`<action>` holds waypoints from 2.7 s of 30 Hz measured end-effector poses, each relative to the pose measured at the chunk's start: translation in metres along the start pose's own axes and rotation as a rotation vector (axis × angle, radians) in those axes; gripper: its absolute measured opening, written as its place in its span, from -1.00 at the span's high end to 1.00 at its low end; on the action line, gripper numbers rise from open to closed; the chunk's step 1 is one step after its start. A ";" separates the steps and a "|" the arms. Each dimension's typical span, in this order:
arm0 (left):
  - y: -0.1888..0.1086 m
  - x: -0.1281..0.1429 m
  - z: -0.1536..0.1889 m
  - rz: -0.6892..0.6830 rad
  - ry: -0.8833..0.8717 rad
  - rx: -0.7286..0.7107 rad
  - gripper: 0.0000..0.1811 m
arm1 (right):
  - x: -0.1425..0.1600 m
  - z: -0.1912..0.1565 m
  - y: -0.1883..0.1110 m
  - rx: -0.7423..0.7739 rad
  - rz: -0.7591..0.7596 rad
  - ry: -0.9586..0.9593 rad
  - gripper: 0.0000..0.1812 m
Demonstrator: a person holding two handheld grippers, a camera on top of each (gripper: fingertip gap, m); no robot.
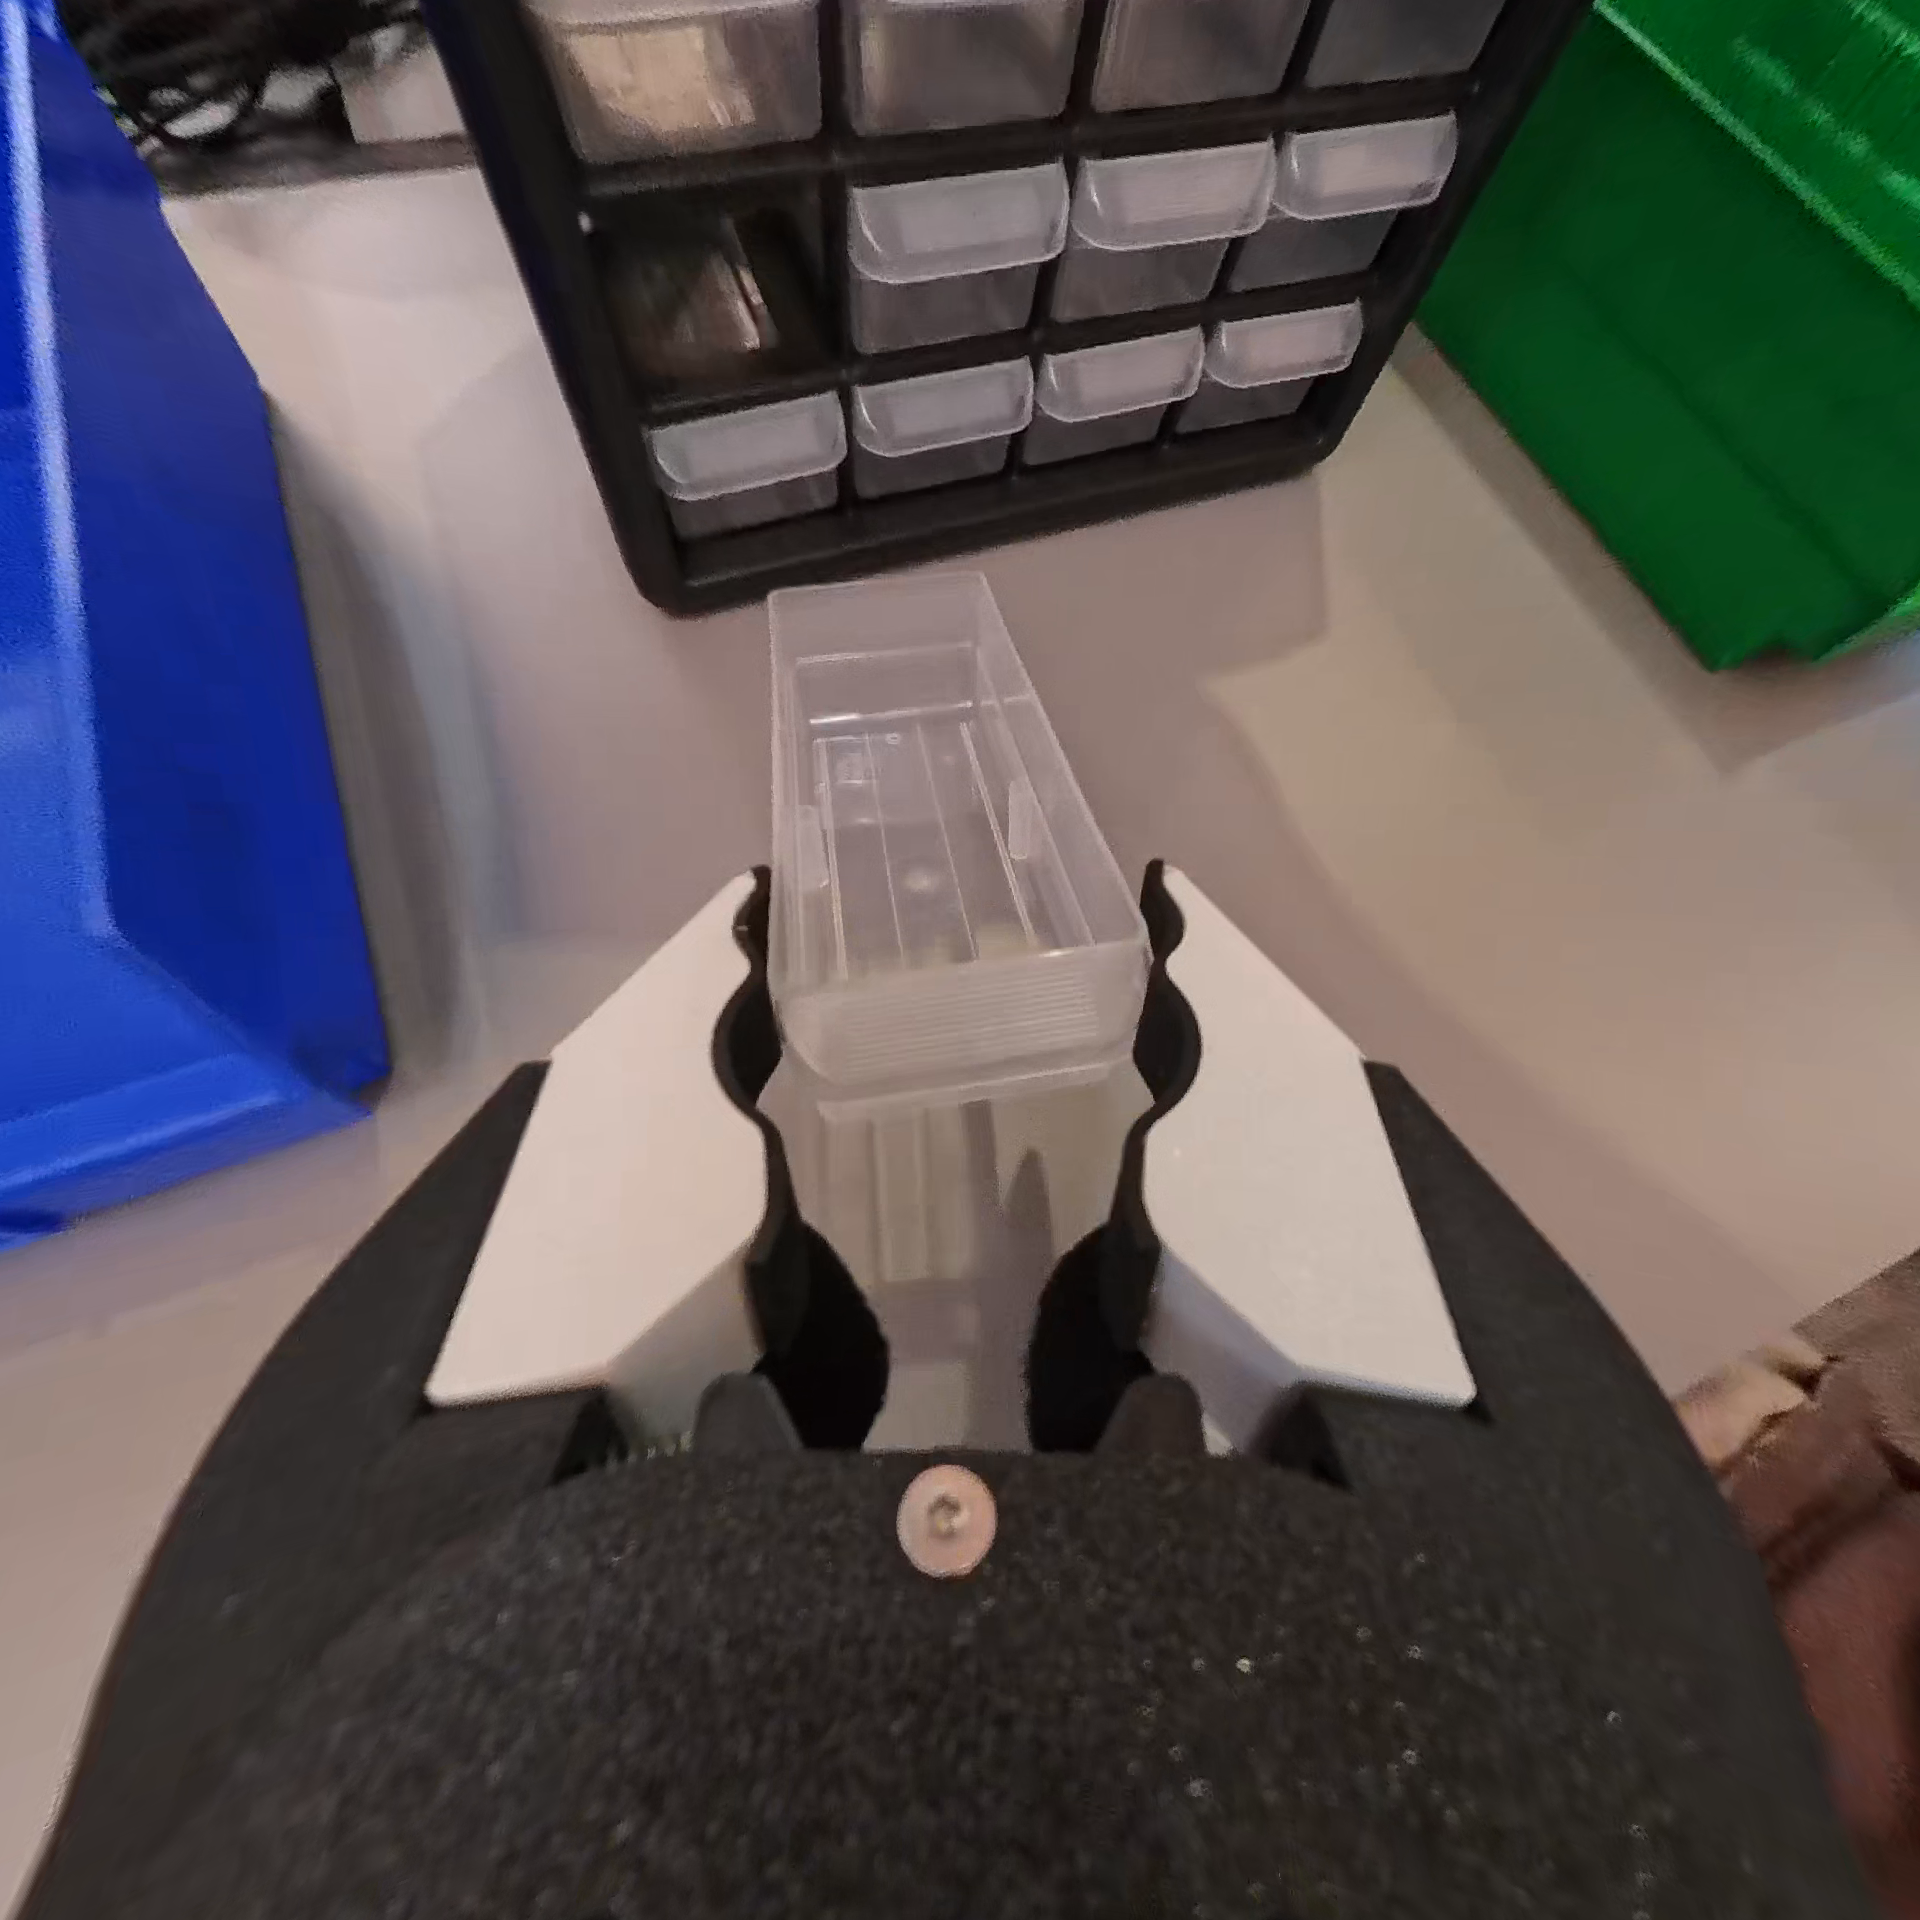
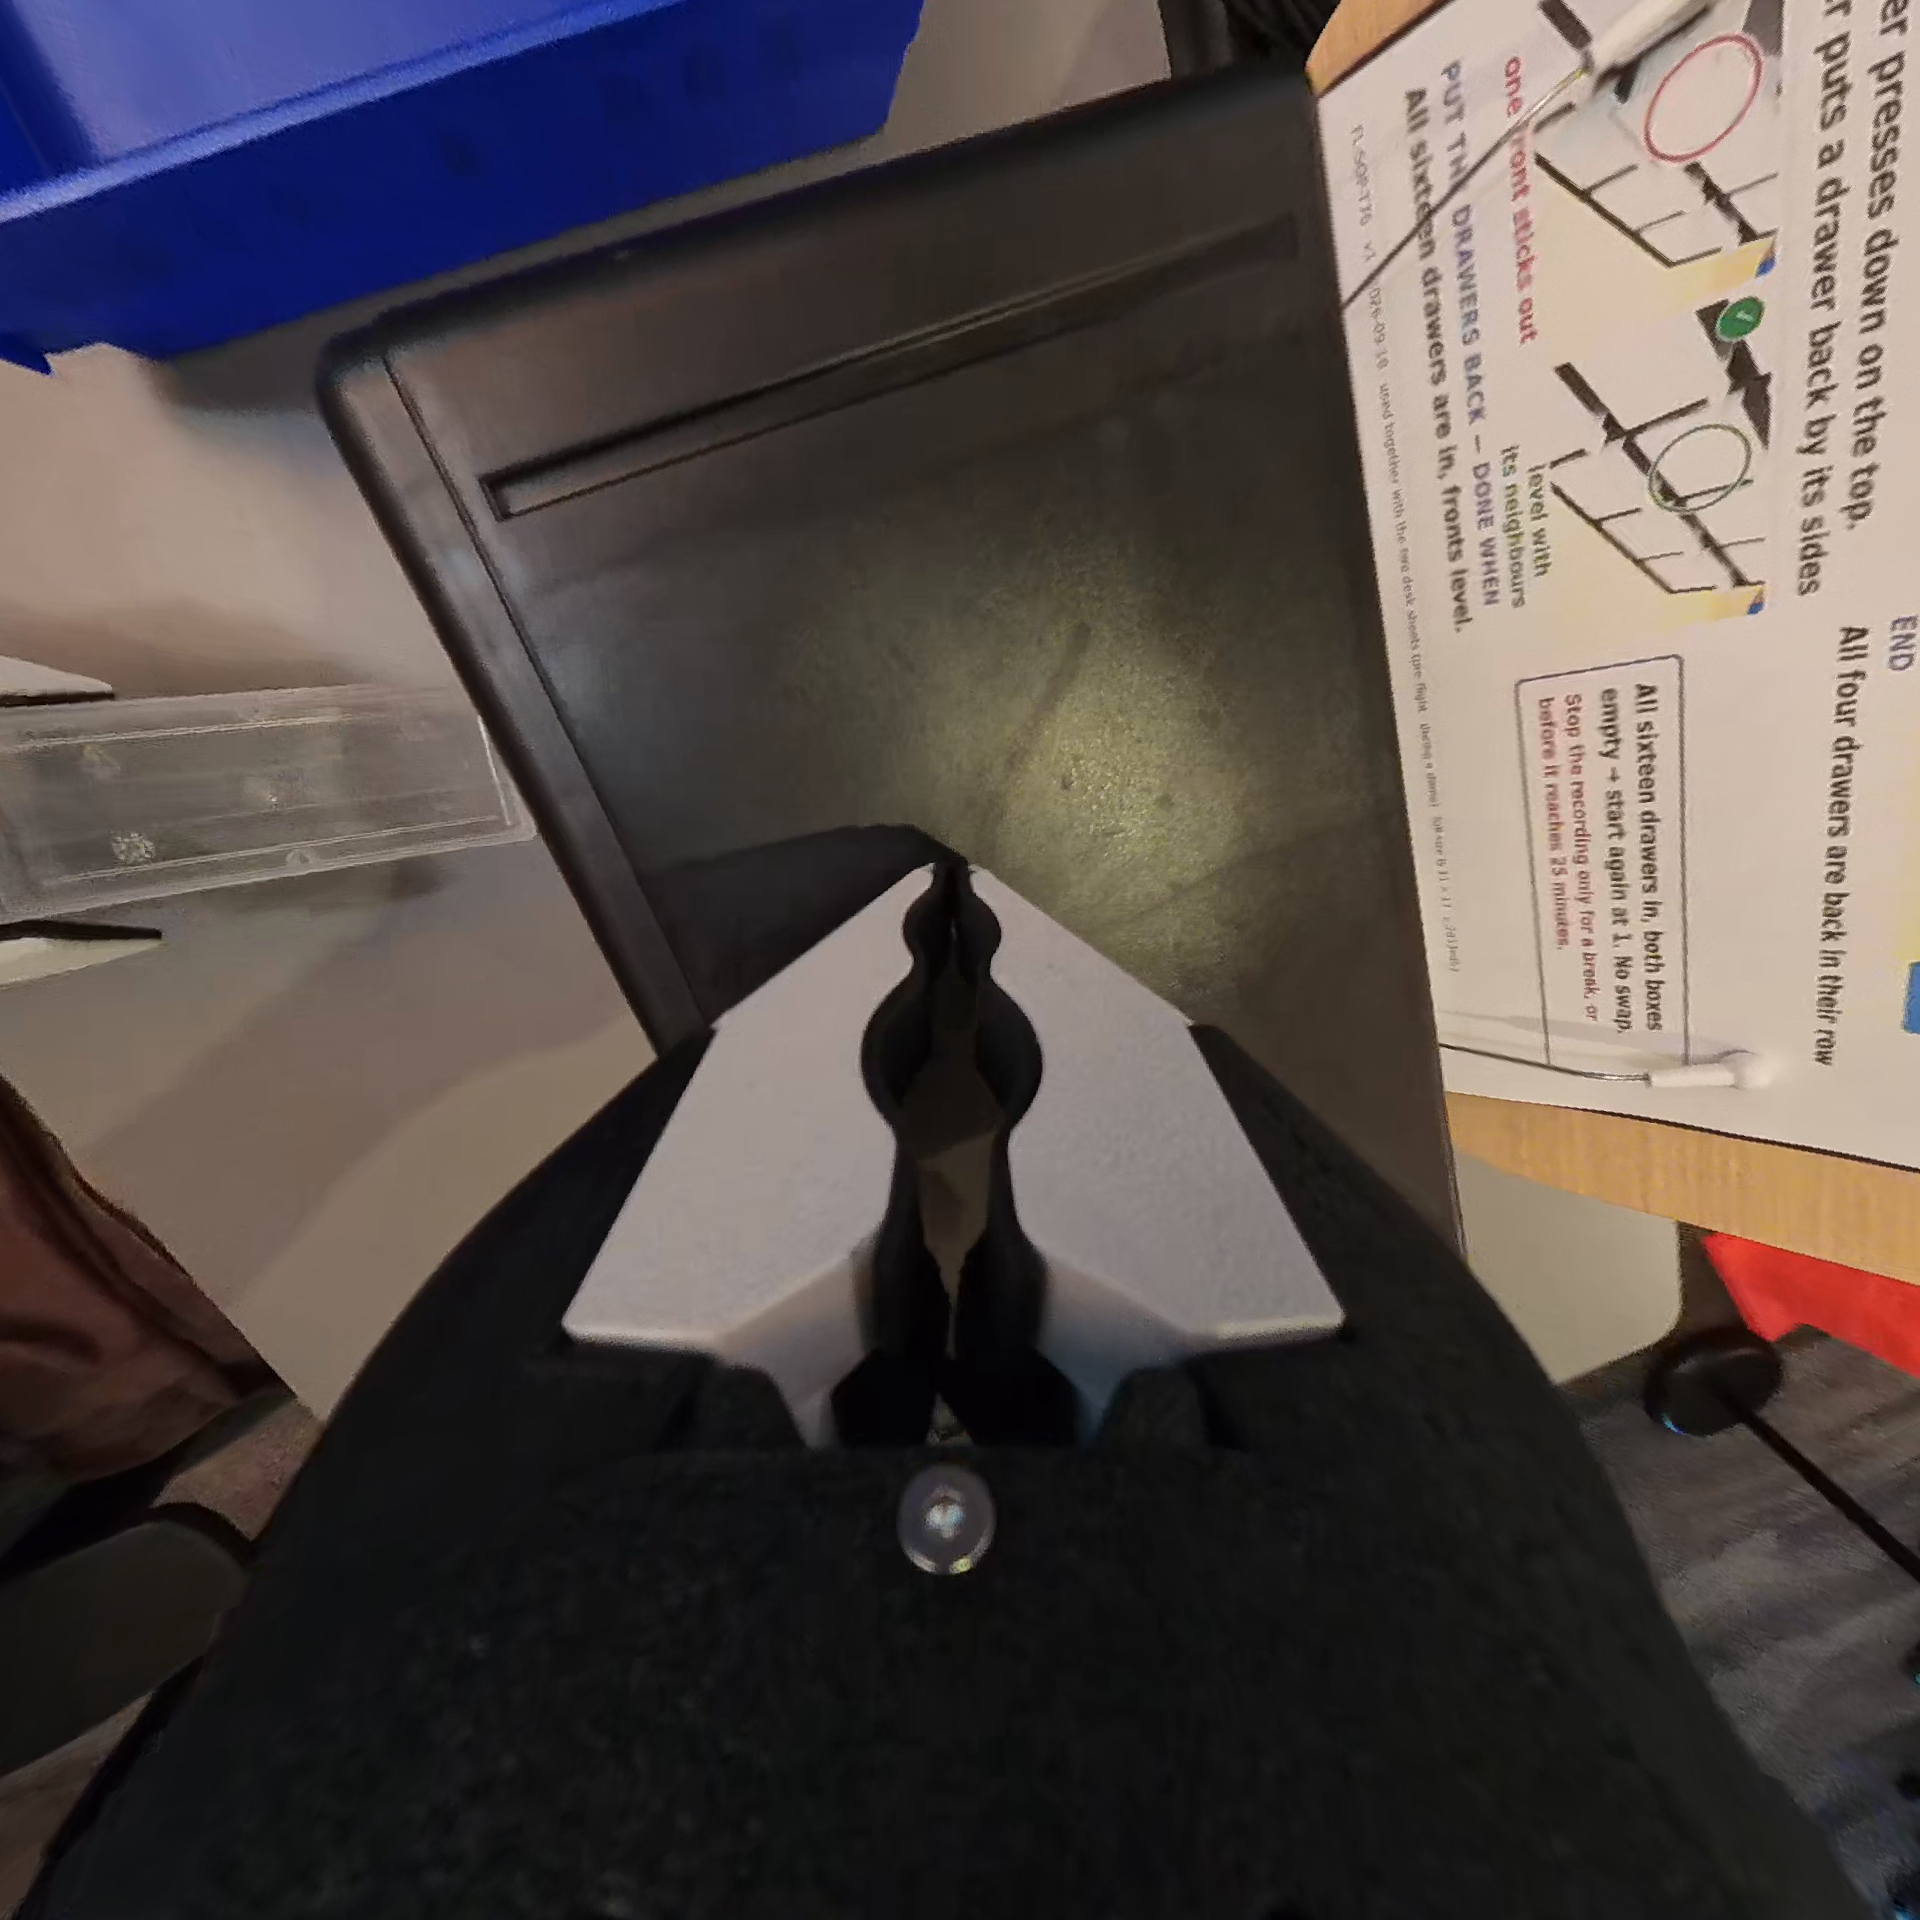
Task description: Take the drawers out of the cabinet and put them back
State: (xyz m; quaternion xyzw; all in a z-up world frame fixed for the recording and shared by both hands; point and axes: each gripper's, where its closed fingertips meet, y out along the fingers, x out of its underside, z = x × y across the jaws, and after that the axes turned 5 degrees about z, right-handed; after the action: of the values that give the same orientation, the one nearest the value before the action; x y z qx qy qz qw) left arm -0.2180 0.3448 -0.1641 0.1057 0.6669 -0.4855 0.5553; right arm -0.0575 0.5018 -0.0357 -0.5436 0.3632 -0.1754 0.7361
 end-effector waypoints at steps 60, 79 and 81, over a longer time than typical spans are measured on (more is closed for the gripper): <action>-0.041 0.117 0.002 -0.203 0.035 -0.102 0.24 | 0.000 0.000 0.000 0.047 -0.060 0.034 1.00; -0.045 0.104 0.000 -0.392 -0.024 -0.093 0.32 | 0.000 0.001 0.000 0.060 -0.100 0.028 1.00; -0.043 0.113 0.001 -0.428 -0.039 -0.075 0.22 | 0.000 0.001 0.000 0.053 -0.090 0.036 1.00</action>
State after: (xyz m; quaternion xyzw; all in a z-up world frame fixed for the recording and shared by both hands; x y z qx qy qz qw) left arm -0.2880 0.2774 -0.2362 -0.0682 0.6809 -0.5692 0.4558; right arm -0.0567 0.5018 -0.0355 -0.5366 0.3466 -0.2277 0.7349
